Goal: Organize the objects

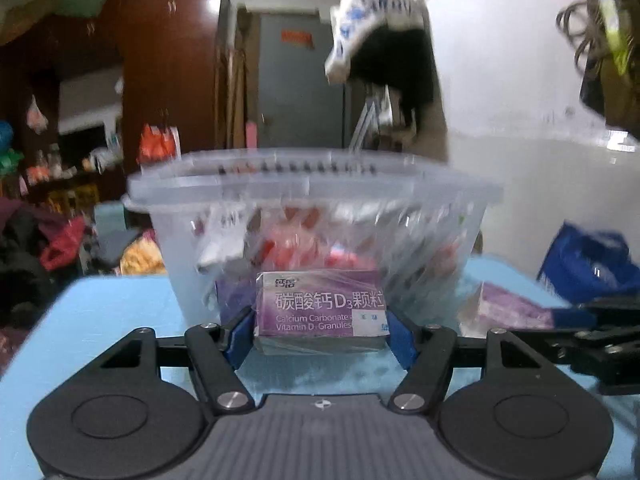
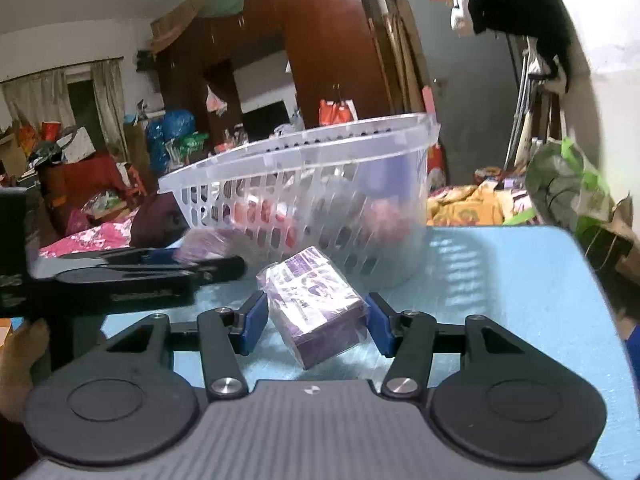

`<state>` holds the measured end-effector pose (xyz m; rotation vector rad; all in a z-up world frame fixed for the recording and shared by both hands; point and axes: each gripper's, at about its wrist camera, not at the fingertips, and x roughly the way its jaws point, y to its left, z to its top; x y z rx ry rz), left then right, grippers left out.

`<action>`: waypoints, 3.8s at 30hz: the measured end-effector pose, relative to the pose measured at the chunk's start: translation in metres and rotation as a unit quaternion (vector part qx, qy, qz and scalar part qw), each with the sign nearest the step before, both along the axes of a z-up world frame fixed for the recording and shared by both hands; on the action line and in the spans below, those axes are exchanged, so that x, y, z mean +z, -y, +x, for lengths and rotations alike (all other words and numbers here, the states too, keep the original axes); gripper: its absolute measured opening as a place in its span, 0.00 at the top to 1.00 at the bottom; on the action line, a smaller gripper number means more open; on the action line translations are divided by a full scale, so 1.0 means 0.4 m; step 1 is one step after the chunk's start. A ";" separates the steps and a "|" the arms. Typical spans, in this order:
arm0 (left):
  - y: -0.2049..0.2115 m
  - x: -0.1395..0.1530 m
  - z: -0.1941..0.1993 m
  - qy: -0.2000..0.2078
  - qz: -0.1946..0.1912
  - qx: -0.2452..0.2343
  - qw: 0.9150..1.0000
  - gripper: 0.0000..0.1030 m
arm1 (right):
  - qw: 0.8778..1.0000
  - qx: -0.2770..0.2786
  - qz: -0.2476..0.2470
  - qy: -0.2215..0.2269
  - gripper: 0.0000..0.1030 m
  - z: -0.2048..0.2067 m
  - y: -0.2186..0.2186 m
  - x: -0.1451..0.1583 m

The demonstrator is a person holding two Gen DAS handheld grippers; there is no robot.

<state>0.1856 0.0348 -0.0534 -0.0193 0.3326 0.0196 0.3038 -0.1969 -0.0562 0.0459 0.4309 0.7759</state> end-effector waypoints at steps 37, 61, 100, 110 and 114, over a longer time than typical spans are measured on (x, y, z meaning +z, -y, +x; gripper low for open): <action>-0.034 0.007 -0.033 0.052 -0.022 -0.003 0.998 0.31 | 0.997 -0.030 0.000 0.070 0.44 -0.028 -0.002 0.011; -0.124 0.242 0.226 0.002 -0.003 0.022 1.000 0.12 | 0.989 -0.048 -0.036 0.135 0.19 0.208 -0.195 0.225; -0.110 0.250 0.073 -0.049 0.021 0.029 0.998 0.00 | 0.987 -0.107 -0.103 0.057 0.00 0.138 -0.093 0.220; -0.105 0.251 0.071 -0.050 0.020 0.028 0.998 0.00 | 0.988 -0.109 -0.096 0.059 0.00 0.140 -0.086 0.223; -0.105 0.248 0.071 -0.053 0.020 0.029 0.998 0.00 | 0.988 -0.110 -0.097 0.055 0.00 0.145 -0.083 0.218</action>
